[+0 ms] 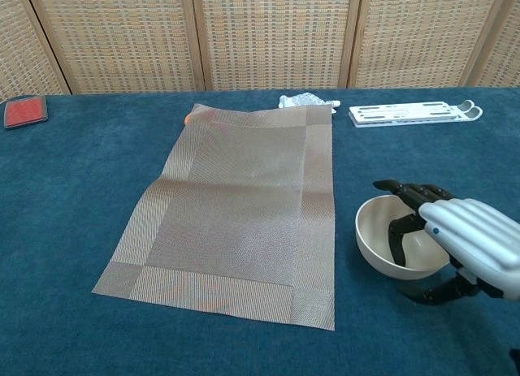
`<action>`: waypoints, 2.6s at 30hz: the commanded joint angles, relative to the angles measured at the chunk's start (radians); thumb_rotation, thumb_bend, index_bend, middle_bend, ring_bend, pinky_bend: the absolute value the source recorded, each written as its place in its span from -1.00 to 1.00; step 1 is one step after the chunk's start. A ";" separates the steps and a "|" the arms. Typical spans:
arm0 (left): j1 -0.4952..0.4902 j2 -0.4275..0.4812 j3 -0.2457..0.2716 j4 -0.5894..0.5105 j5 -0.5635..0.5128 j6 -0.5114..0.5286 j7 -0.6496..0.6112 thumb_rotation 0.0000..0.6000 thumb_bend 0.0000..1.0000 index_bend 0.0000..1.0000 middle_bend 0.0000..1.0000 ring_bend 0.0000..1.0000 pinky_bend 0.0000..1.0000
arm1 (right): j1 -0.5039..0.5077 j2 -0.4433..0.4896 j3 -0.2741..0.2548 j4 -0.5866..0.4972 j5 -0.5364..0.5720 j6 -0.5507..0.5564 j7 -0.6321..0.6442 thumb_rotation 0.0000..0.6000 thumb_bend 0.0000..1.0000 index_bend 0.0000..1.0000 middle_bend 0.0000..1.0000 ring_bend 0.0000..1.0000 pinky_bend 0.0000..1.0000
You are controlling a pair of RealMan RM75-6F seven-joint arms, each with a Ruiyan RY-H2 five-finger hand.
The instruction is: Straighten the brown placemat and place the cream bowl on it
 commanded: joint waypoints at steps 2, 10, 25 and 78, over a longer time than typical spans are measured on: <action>0.001 -0.001 -0.003 0.002 0.002 -0.003 -0.002 1.00 -0.81 -1.00 -1.00 -1.00 -1.00 | 0.013 -0.034 0.008 0.045 0.000 0.001 0.024 1.00 -0.12 0.42 -0.73 -1.00 -1.00; 0.004 -0.006 -0.011 0.010 0.003 -0.012 -0.011 1.00 -0.81 -1.00 -1.00 -1.00 -1.00 | 0.025 -0.062 0.022 0.094 -0.004 0.023 0.056 1.00 0.01 0.59 -0.60 -0.98 -1.00; 0.009 -0.019 -0.030 0.023 -0.009 -0.017 -0.002 1.00 -0.79 -1.00 -1.00 -1.00 -1.00 | 0.084 0.050 0.159 0.084 0.099 -0.010 0.071 1.00 0.01 0.59 -0.60 -0.97 -1.00; 0.029 -0.025 -0.045 0.023 0.020 0.003 -0.015 1.00 -0.78 -1.00 -1.00 -1.00 -1.00 | 0.045 0.156 0.196 -0.006 0.370 -0.001 0.017 1.00 -0.41 -0.56 -1.00 -1.00 -1.00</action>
